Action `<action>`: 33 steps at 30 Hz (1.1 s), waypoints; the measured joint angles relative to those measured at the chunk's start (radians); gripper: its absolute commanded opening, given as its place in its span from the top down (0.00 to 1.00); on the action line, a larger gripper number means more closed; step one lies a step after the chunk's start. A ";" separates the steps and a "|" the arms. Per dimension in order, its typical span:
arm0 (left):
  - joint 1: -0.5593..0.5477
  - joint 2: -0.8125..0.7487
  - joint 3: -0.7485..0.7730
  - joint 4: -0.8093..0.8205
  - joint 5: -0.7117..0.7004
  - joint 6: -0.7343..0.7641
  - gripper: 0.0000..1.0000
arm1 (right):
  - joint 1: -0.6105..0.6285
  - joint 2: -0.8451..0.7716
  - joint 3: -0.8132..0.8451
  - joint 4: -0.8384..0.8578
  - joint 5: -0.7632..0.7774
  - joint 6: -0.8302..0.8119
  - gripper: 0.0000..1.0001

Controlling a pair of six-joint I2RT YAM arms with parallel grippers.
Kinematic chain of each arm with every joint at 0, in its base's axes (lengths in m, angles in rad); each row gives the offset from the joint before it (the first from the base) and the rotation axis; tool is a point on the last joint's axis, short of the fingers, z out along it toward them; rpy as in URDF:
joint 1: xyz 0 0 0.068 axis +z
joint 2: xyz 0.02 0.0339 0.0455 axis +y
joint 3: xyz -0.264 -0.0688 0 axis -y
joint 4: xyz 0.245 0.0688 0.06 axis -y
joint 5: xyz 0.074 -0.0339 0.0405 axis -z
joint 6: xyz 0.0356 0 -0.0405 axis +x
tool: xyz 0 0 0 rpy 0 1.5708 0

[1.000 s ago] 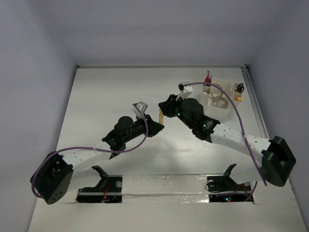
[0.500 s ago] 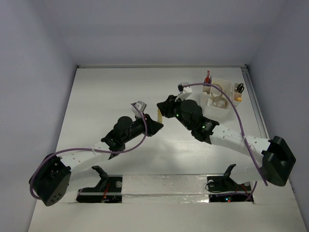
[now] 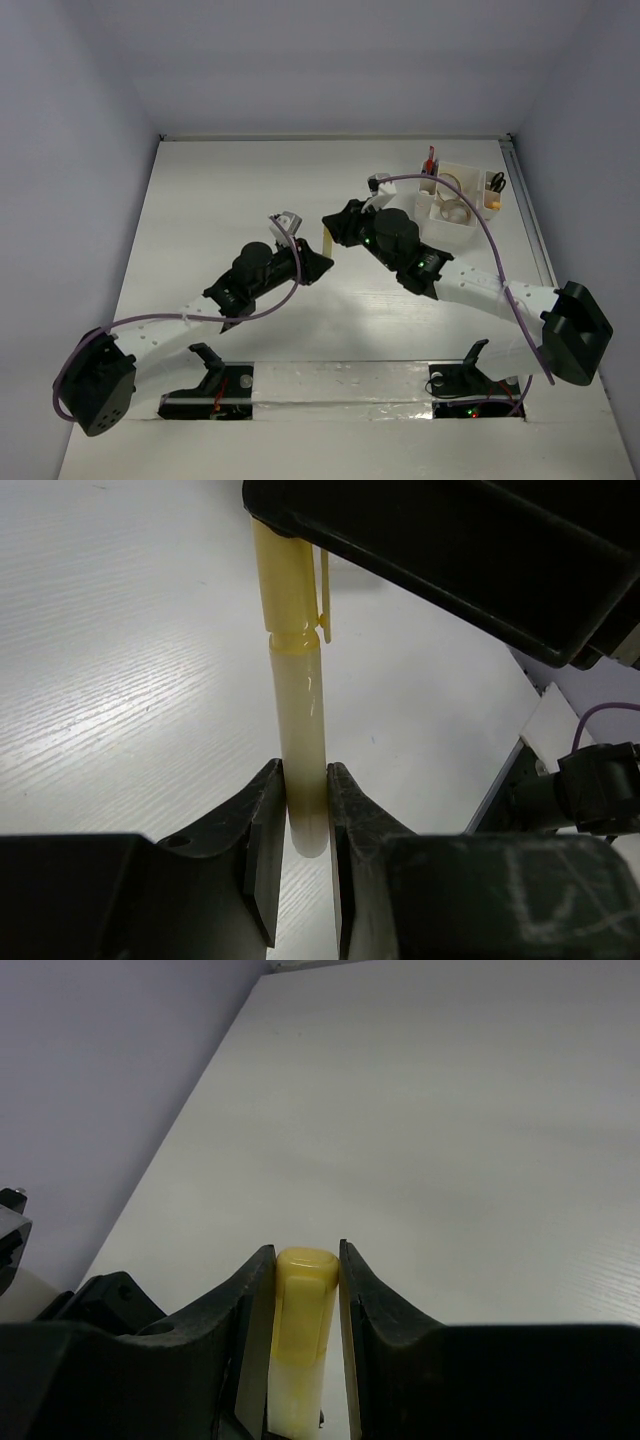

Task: Sort the stationery into containers
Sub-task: Close the pen cap on the pen.

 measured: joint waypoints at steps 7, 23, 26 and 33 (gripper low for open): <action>-0.003 -0.034 0.005 -0.066 -0.020 0.023 1.00 | 0.001 0.000 0.009 -0.046 -0.032 -0.021 0.98; -0.011 -0.026 0.065 -0.173 -0.053 0.056 1.00 | -0.001 0.014 0.038 -0.082 -0.072 -0.035 1.00; -0.013 -0.026 0.084 -0.222 -0.055 0.069 1.00 | -0.001 0.014 0.004 -0.032 -0.074 -0.014 1.00; -0.013 -0.026 0.148 -0.347 -0.058 0.101 1.00 | 0.002 0.013 -0.074 0.101 -0.074 0.032 1.00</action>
